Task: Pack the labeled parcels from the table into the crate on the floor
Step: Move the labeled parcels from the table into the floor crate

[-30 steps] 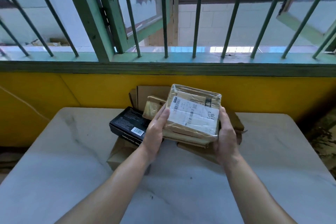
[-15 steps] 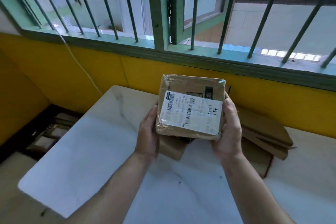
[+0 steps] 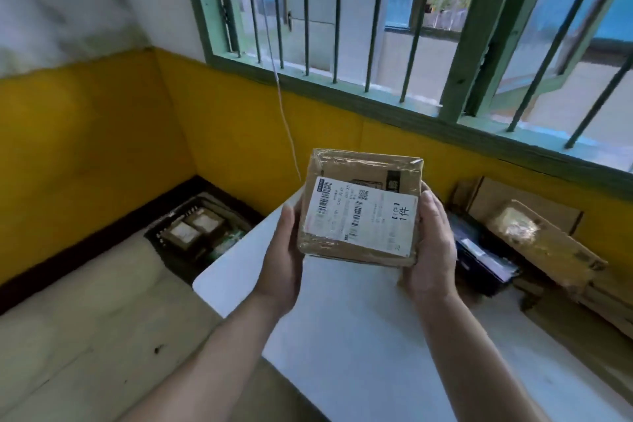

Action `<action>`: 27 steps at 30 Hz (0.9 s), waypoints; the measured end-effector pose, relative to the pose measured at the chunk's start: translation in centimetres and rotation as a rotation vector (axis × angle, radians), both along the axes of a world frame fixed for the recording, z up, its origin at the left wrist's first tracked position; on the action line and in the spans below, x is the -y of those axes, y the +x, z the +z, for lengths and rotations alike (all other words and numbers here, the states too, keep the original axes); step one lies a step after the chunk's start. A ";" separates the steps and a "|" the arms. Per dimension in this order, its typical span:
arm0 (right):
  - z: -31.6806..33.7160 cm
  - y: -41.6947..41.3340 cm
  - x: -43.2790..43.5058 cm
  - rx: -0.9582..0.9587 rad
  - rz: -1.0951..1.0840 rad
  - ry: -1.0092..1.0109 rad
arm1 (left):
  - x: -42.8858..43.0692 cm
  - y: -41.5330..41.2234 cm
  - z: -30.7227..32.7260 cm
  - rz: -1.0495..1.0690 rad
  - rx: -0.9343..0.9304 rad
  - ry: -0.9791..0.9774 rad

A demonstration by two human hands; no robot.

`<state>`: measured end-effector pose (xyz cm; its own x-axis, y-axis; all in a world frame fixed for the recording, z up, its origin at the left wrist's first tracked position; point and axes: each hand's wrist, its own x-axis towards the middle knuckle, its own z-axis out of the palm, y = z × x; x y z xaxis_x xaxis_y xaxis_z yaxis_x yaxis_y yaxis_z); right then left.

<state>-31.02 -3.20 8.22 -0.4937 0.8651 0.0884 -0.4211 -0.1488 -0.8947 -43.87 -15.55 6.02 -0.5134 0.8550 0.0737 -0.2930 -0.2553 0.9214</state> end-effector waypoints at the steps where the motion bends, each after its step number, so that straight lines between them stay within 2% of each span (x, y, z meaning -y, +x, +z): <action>1: 0.0 -1.9 1.5 0.017 0.023 0.004 | 2.0 -1.6 -0.1 0.001 0.010 -0.010; 4: -0.7 -7.2 6.0 0.057 0.072 -0.002 | 7.7 -6.1 -0.7 0.044 0.033 -0.086; 10: -2.5 -17.0 13.4 0.165 0.216 -0.069 | 16.1 -13.6 -2.7 0.260 -0.064 -0.220; 14: -4.1 -23.2 16.0 0.280 0.328 -0.136 | 19.7 -18.4 -4.7 0.340 0.023 -0.294; 20: -7.7 -33.6 17.8 0.374 0.412 -0.139 | 22.2 -27.2 -7.8 0.427 0.079 -0.406; 27: -13.3 -49.0 15.8 0.443 0.402 -0.232 | 20.5 -42.3 -10.9 0.456 0.097 -0.543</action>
<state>-79.99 -19.02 -5.09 -0.7304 0.5768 -0.3658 0.1102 -0.4291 -0.8965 -86.13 -36.08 -4.88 -0.8112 0.4566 -0.3654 -0.3535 0.1150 0.9284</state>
